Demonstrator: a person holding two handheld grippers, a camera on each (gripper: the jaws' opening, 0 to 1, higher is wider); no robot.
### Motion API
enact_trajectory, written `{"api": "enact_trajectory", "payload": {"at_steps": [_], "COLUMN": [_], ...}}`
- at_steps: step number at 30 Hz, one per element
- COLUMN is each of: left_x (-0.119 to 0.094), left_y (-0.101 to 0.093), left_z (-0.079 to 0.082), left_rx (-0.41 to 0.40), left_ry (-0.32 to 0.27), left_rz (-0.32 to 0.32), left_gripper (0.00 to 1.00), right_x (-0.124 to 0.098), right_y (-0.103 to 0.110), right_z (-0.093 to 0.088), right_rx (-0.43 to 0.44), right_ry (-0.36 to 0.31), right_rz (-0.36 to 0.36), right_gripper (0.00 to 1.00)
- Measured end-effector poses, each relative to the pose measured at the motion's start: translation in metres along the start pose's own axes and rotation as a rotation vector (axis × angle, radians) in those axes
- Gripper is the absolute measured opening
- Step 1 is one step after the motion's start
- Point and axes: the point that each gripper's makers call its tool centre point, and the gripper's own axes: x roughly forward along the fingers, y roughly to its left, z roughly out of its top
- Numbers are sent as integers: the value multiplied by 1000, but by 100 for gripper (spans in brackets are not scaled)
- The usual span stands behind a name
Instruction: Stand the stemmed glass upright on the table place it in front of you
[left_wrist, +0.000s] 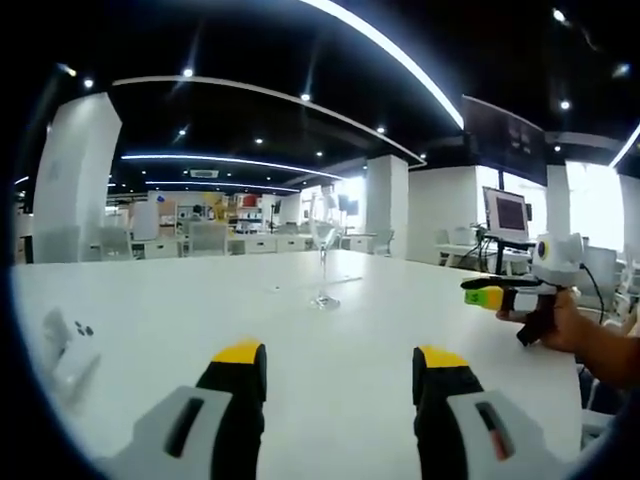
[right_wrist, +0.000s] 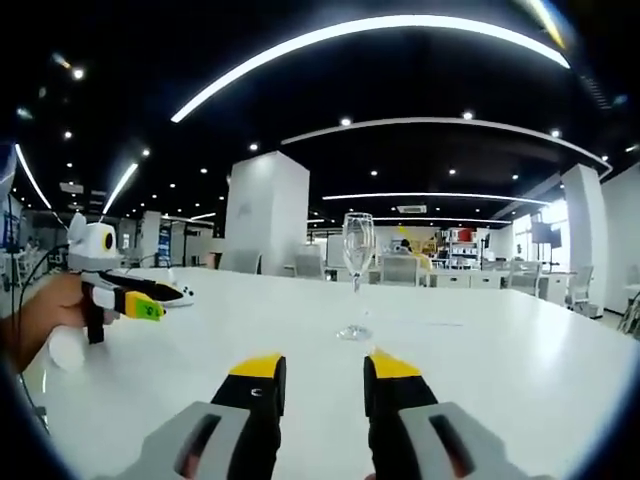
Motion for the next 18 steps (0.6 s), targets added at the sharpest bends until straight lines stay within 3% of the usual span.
{"api": "enact_trajectory", "payload": {"at_steps": [18], "left_x": [1], "left_y": [0], "left_z": [0], "left_rx": [2], "left_ry": [1], "left_rz": [-4], "left_gripper": [59], "right_x": [3], "right_y": [-2], "right_z": [-5], "right_rx": [2], "right_ry": [22], "right_rz": [7], "right_gripper": [34]}}
